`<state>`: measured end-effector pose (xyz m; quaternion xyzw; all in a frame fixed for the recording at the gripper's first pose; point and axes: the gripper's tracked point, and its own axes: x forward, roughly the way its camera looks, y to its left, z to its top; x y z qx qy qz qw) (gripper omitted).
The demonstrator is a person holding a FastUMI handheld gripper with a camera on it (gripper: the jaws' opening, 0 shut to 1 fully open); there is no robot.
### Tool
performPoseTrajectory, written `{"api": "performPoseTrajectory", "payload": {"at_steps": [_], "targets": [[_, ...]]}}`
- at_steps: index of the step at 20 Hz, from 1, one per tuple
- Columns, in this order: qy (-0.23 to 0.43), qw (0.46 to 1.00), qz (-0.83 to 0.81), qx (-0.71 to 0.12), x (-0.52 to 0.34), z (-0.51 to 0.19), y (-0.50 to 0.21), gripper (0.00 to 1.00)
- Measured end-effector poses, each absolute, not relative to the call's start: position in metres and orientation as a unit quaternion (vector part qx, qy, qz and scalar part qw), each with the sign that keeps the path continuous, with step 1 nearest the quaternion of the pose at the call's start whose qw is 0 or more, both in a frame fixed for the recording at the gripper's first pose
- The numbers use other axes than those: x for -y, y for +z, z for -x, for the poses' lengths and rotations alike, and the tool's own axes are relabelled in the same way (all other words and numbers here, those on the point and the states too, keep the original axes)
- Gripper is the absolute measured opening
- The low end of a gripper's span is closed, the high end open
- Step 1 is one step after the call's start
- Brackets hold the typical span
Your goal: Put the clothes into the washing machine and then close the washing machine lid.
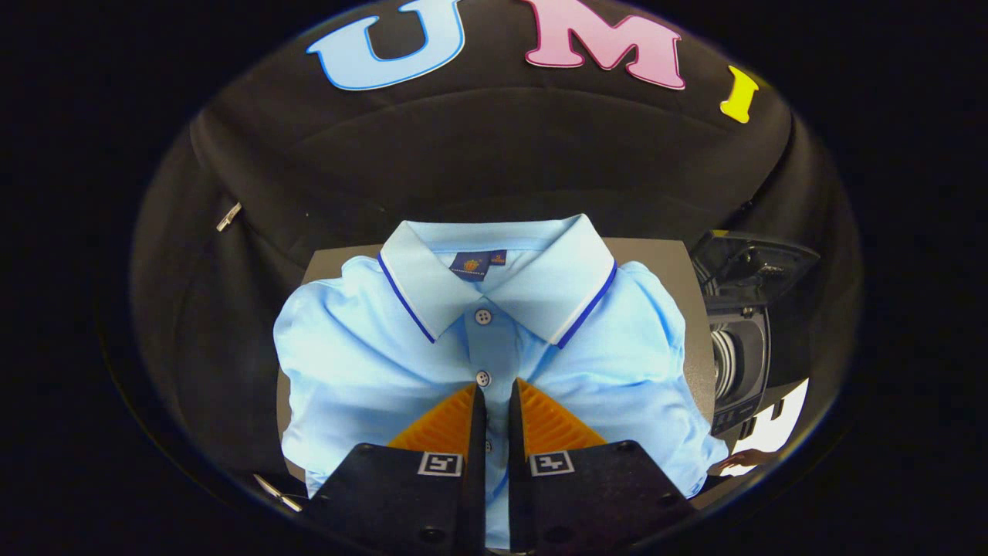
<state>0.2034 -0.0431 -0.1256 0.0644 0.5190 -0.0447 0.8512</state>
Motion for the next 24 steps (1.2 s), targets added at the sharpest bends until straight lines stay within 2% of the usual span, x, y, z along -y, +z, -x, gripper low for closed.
{"api": "performPoseTrajectory", "payload": {"at_steps": [1,11,15,24], "targets": [[-0.044,0.853,-0.066,-0.515,0.0443,-0.2027,-0.1188,0.06],[0.01,0.867,-0.054,-0.496,0.0438,-0.1991,-0.1187,0.06],[0.009,0.865,-0.109,-0.49,0.0434,-0.2005,-0.1153,0.06],[0.015,0.889,-0.024,-0.457,0.0435,-0.2001,-0.1167,0.06]]}}
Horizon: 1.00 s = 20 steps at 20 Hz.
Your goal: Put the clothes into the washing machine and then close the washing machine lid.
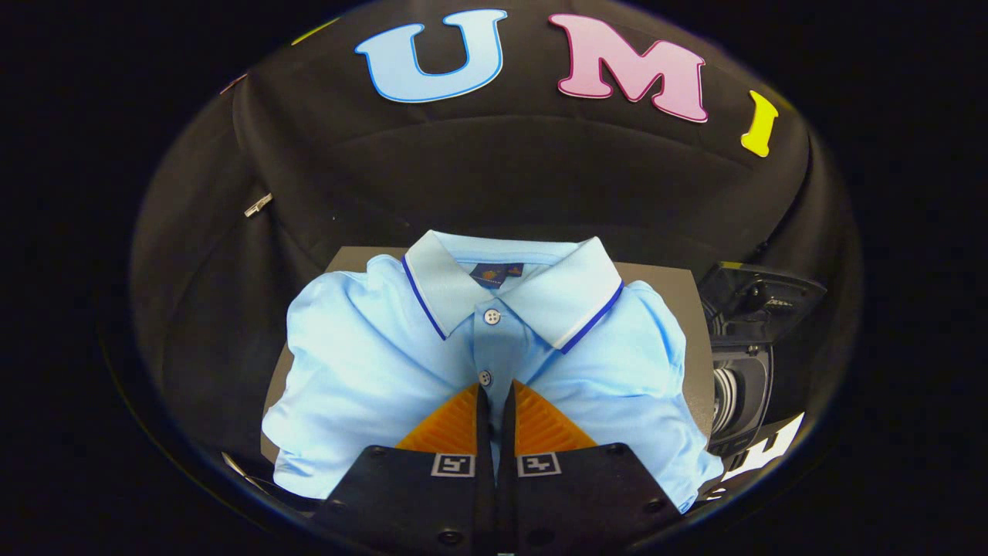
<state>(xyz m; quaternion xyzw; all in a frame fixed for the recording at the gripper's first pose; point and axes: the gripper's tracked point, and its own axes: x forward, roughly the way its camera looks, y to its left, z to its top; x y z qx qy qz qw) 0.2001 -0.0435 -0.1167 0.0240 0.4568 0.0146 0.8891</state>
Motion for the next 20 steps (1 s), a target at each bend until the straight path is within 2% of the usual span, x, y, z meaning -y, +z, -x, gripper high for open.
{"api": "performPoseTrajectory", "payload": {"at_steps": [11,20], "targets": [[0.048,0.924,0.037,-0.376,0.036,-0.19,-0.098,0.05],[0.065,0.952,0.068,-0.292,0.024,-0.175,-0.031,0.05]]}}
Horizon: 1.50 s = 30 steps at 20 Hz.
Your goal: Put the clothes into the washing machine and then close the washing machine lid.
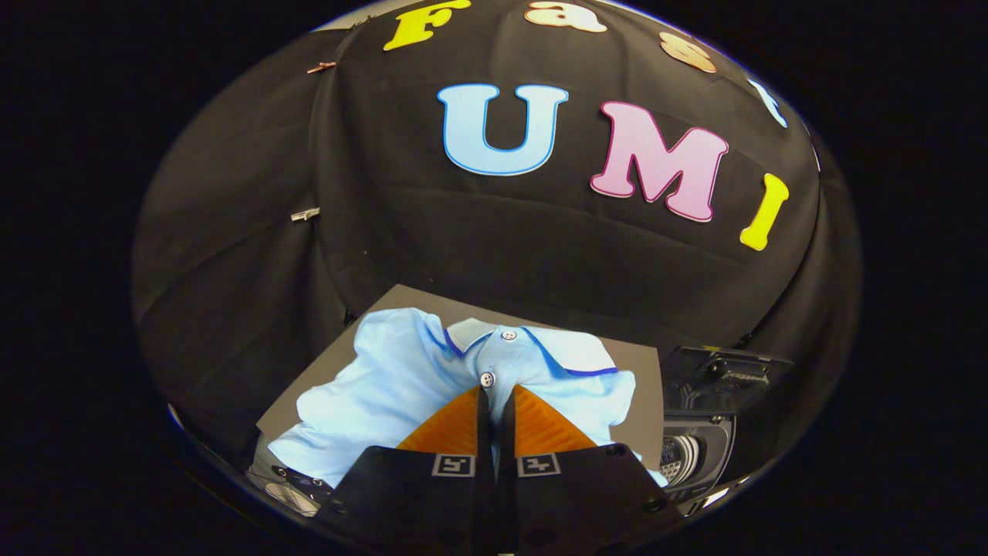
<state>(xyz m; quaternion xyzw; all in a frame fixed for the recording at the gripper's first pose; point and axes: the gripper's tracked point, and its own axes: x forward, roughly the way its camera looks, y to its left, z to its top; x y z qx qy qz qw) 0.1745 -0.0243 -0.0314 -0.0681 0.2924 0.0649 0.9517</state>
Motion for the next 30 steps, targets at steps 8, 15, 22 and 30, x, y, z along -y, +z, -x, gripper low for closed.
{"api": "performPoseTrajectory", "payload": {"at_steps": [8,15,22,30], "targets": [[0.031,0.97,0.095,-0.22,0.023,-0.16,0.017,0.05],[-0.053,0.98,0.088,-0.171,0.055,-0.155,0.056,0.05],[-0.1,0.98,0.086,-0.151,0.116,-0.155,0.086,0.05],[-0.092,0.982,0.096,-0.131,0.226,-0.152,0.103,0.05]]}}
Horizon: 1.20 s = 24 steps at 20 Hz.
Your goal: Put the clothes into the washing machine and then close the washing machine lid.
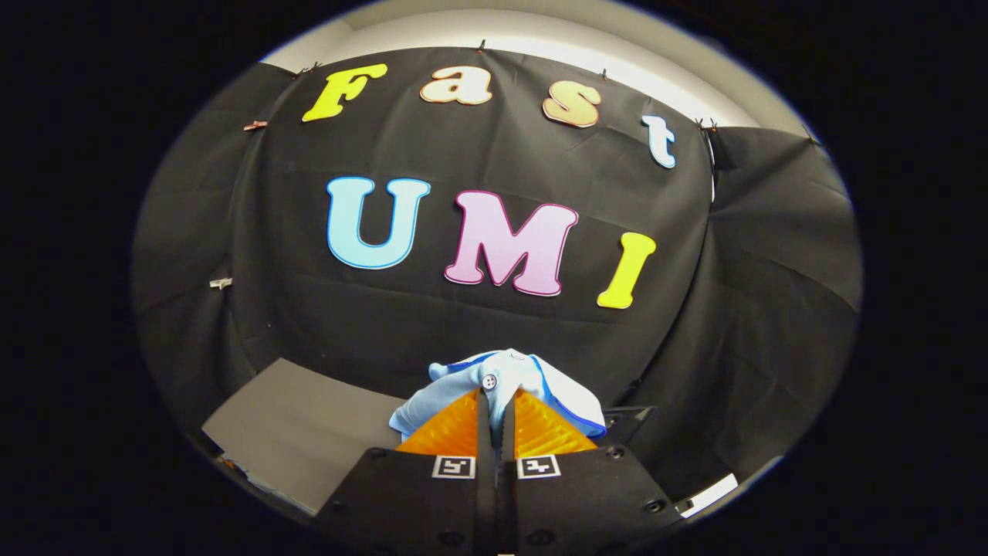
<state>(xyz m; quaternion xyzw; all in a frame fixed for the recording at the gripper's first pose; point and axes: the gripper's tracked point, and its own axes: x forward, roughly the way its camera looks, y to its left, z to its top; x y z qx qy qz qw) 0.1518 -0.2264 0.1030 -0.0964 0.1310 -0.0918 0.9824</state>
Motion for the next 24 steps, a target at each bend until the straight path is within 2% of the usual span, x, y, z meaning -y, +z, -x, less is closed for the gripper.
{"api": "performPoseTrajectory", "payload": {"at_steps": [4,11,19,24], "targets": [[-0.09,0.983,0.098,-0.127,0.281,-0.151,0.1,0.05],[-0.107,0.981,0.086,-0.14,0.354,-0.155,0.047,0.05],[-0.111,0.974,0.075,-0.184,0.402,-0.162,-0.069,0.05],[-0.111,0.96,0.082,-0.244,0.42,-0.171,-0.154,0.05]]}}
